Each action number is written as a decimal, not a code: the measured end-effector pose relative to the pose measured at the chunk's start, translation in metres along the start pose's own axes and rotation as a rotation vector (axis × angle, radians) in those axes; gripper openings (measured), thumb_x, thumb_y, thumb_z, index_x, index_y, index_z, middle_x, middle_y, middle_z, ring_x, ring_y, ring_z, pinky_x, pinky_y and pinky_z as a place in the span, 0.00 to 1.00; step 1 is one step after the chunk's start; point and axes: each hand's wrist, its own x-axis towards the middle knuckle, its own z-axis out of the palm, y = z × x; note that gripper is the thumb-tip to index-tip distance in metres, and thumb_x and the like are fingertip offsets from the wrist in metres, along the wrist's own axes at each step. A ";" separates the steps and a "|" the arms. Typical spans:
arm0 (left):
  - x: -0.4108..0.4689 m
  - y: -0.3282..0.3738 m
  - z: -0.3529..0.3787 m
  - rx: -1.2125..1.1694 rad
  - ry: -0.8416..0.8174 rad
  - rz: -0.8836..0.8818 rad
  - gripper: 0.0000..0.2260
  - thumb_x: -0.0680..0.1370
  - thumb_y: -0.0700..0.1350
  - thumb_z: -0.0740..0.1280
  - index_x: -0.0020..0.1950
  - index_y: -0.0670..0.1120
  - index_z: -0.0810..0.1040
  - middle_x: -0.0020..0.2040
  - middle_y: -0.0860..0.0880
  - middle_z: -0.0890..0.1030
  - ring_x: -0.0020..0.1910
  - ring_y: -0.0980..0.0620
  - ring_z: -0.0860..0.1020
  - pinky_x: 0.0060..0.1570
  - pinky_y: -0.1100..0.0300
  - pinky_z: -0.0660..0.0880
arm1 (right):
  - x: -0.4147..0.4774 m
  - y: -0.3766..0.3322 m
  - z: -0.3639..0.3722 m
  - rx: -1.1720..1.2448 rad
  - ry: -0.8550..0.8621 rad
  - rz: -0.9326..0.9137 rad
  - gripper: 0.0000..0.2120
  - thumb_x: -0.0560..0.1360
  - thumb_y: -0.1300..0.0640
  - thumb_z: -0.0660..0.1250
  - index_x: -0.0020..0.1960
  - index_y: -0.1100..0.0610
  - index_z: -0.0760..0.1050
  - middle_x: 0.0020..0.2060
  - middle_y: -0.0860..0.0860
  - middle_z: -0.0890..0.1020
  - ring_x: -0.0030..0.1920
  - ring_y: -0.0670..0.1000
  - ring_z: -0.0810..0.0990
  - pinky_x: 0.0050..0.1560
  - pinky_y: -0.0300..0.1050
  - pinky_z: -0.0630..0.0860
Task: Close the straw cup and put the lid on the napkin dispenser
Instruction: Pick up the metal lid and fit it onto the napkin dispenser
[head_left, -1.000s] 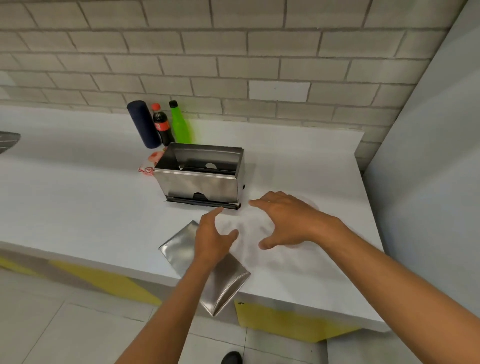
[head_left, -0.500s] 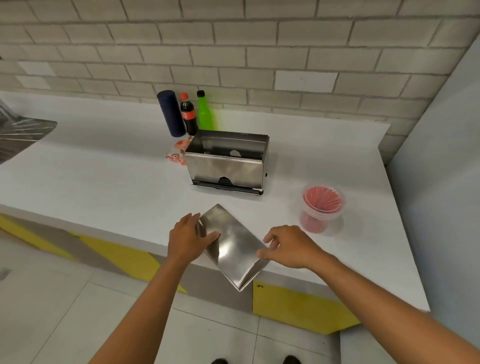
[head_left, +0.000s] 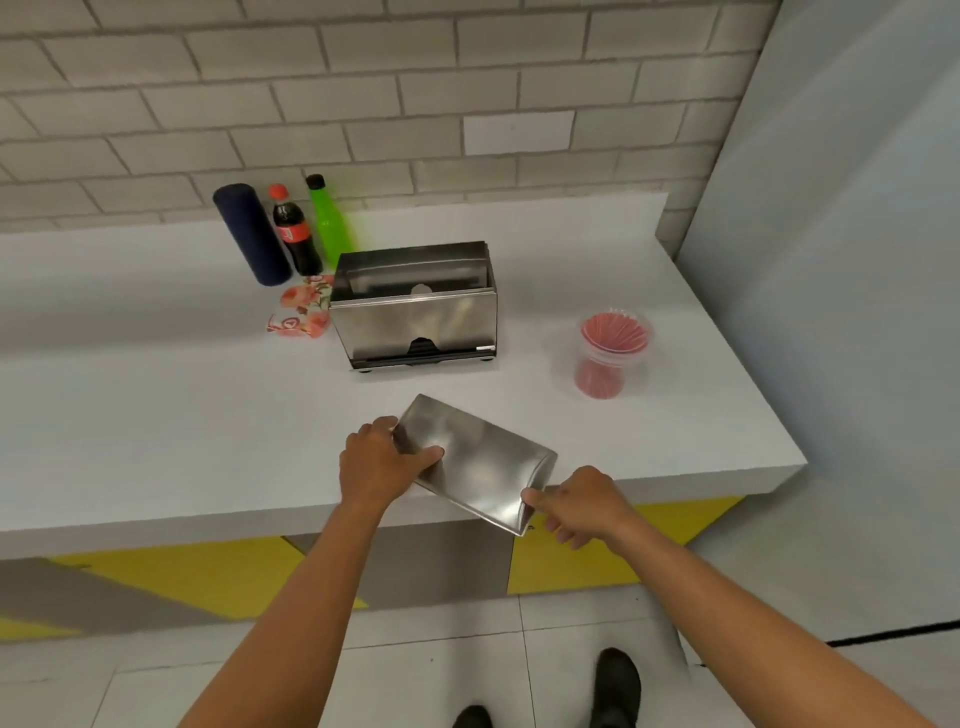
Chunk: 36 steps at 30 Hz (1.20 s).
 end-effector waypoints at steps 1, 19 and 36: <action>0.001 -0.001 -0.001 -0.001 -0.019 0.005 0.38 0.66 0.67 0.76 0.69 0.46 0.76 0.62 0.47 0.81 0.61 0.42 0.77 0.59 0.45 0.76 | -0.002 0.001 0.004 0.058 0.006 0.010 0.20 0.72 0.45 0.77 0.46 0.63 0.86 0.38 0.58 0.88 0.30 0.52 0.84 0.35 0.45 0.83; 0.030 -0.019 -0.028 -0.248 -0.251 -0.040 0.48 0.63 0.63 0.83 0.76 0.44 0.71 0.68 0.45 0.80 0.66 0.44 0.79 0.62 0.54 0.73 | -0.022 -0.043 -0.007 0.306 0.051 -0.028 0.16 0.74 0.58 0.79 0.51 0.71 0.81 0.37 0.60 0.84 0.32 0.52 0.84 0.34 0.42 0.83; 0.033 -0.029 -0.055 -0.661 -0.271 -0.087 0.23 0.69 0.54 0.83 0.59 0.51 0.79 0.55 0.50 0.83 0.56 0.48 0.82 0.57 0.52 0.76 | -0.030 -0.049 -0.006 0.014 0.247 -0.217 0.13 0.70 0.58 0.79 0.50 0.51 0.78 0.39 0.50 0.87 0.41 0.51 0.85 0.49 0.50 0.83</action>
